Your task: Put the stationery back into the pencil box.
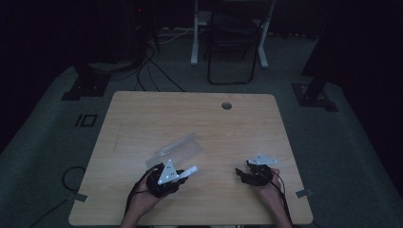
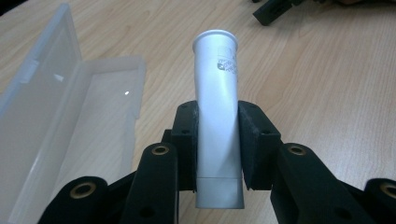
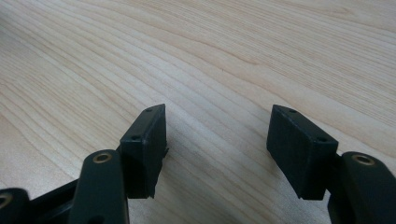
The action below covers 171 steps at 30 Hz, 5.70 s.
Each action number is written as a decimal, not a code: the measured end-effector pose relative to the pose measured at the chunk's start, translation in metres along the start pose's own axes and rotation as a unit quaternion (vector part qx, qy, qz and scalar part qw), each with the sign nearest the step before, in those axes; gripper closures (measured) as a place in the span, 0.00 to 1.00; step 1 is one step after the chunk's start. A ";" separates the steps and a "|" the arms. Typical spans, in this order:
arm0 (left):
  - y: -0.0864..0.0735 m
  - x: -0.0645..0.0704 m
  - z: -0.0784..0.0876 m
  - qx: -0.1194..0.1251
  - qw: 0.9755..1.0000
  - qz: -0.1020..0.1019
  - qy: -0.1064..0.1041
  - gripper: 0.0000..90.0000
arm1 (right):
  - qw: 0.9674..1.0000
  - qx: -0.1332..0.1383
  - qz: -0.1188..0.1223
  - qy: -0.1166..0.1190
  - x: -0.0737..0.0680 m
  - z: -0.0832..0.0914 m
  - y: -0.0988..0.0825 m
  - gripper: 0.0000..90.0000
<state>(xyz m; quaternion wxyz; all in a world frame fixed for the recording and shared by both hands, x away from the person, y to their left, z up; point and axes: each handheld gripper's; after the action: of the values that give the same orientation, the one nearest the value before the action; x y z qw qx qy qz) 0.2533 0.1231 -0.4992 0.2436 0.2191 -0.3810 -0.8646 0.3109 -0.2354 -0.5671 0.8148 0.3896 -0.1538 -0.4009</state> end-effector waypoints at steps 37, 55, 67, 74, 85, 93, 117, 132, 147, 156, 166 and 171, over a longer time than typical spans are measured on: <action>0.017 -0.026 0.002 0.025 0.998 0.017 0.046 0.78 | 1.000 0.000 -0.001 0.000 0.000 0.000 0.000 0.42; 0.022 -0.034 -0.009 0.020 0.997 0.016 0.073 0.78 | 1.000 -0.001 0.000 0.000 0.000 0.000 0.000 0.41; 0.022 -0.037 -0.016 0.016 0.996 0.019 0.086 0.78 | 1.000 -0.001 0.000 0.000 0.000 0.000 0.000 0.41; 0.023 -0.039 -0.020 0.015 0.995 0.021 0.093 0.78 | 1.000 -0.001 0.000 0.000 0.000 0.000 0.000 0.41; 0.023 -0.041 -0.029 0.004 0.994 0.017 0.105 0.78 | 1.000 -0.001 0.000 0.000 0.000 0.000 0.000 0.41; 0.022 -0.043 -0.035 -0.006 0.993 0.015 0.114 0.78 | 1.000 -0.001 0.000 0.000 0.001 0.000 0.000 0.41; 0.016 -0.050 -0.046 -0.019 0.992 0.020 0.124 0.78 | 1.000 -0.001 -0.001 0.000 0.001 0.000 0.000 0.41; 0.014 -0.053 -0.052 -0.026 0.991 0.017 0.130 0.79 | 1.000 -0.001 0.000 -0.001 0.001 0.001 -0.001 0.41; 0.011 -0.054 -0.059 -0.034 0.990 0.017 0.132 0.79 | 1.000 -0.001 -0.001 -0.001 0.001 0.001 -0.001 0.41; 0.007 -0.053 -0.064 -0.044 0.990 0.013 0.135 0.78 | 1.000 -0.001 -0.001 -0.001 0.001 0.002 -0.001 0.41; 0.003 -0.052 -0.070 -0.051 0.989 0.009 0.137 0.78 | 1.000 -0.001 -0.001 -0.001 0.001 0.002 -0.002 0.41; 0.001 -0.051 -0.072 -0.057 0.989 0.008 0.136 0.78 | 1.000 -0.001 -0.001 -0.001 0.001 0.002 -0.002 0.41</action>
<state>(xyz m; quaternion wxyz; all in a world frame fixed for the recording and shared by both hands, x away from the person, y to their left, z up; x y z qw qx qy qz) 0.3346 0.1124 -0.5325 0.3123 0.3178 -0.2963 -0.8448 0.3094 -0.2379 -0.5671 0.8145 0.3886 -0.1538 -0.4025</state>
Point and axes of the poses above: each handheld gripper's, and its own axes: z roughly backward along the jaws, y roughly out of its top, x roughly to its right, and after that the axes turned 5 degrees about y, right-handed
